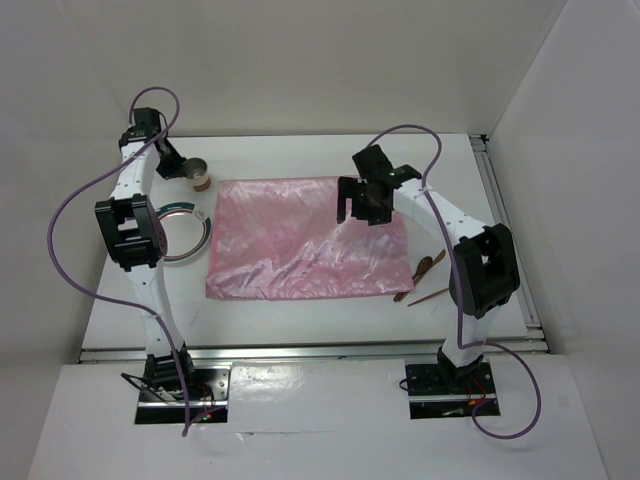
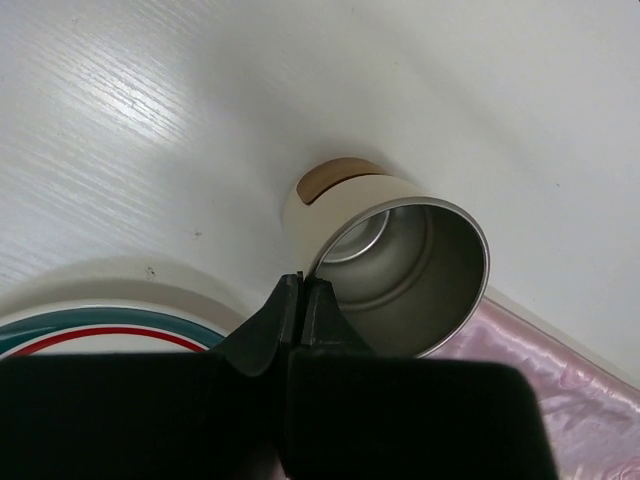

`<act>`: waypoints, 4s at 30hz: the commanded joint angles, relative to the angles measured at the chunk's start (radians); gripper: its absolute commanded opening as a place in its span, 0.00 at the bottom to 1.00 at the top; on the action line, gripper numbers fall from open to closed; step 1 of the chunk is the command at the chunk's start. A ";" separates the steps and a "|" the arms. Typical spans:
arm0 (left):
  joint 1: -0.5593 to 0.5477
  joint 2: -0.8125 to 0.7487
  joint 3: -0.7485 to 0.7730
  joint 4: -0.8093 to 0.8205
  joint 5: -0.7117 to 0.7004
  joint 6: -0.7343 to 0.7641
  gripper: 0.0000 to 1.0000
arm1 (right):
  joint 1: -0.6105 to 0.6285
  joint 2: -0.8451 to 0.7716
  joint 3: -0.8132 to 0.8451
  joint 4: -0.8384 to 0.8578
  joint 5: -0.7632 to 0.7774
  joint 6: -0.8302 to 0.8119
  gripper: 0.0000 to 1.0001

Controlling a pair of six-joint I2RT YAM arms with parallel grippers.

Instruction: Set the dinner table for one person

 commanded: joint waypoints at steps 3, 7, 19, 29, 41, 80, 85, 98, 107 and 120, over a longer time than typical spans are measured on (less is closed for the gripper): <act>0.005 -0.130 -0.011 0.018 0.088 0.047 0.00 | -0.012 -0.036 0.047 -0.024 0.031 0.007 0.93; -0.015 -0.256 -0.082 0.018 0.125 0.082 0.00 | -0.012 -0.083 0.004 0.001 0.040 0.028 0.93; -0.436 -0.310 -0.053 -0.078 0.118 0.064 0.00 | -0.092 -0.227 -0.106 0.038 0.049 0.091 0.93; -0.716 -0.037 0.228 0.030 0.129 -0.112 0.00 | -0.126 -0.463 -0.276 0.002 0.247 0.223 0.93; -0.776 0.157 0.341 0.277 0.028 -0.292 0.00 | -0.144 -0.629 -0.395 -0.051 0.250 0.254 0.93; -0.766 0.027 0.291 0.314 0.087 -0.205 0.75 | -0.153 -0.614 -0.367 -0.051 0.275 0.196 0.93; -0.757 -0.202 0.075 0.270 0.002 -0.143 0.96 | -0.153 -0.625 -0.356 -0.039 0.319 0.170 0.94; -0.165 -0.865 -0.955 0.069 -0.120 -0.351 0.96 | -0.172 -0.625 -0.378 0.041 0.218 0.130 0.94; 0.184 -1.029 -1.294 0.190 0.169 -0.353 0.94 | -0.183 -0.577 -0.378 0.082 0.152 0.150 0.94; 0.301 -0.843 -1.383 0.348 0.247 -0.396 0.94 | -0.183 -0.597 -0.368 0.061 0.184 0.150 0.94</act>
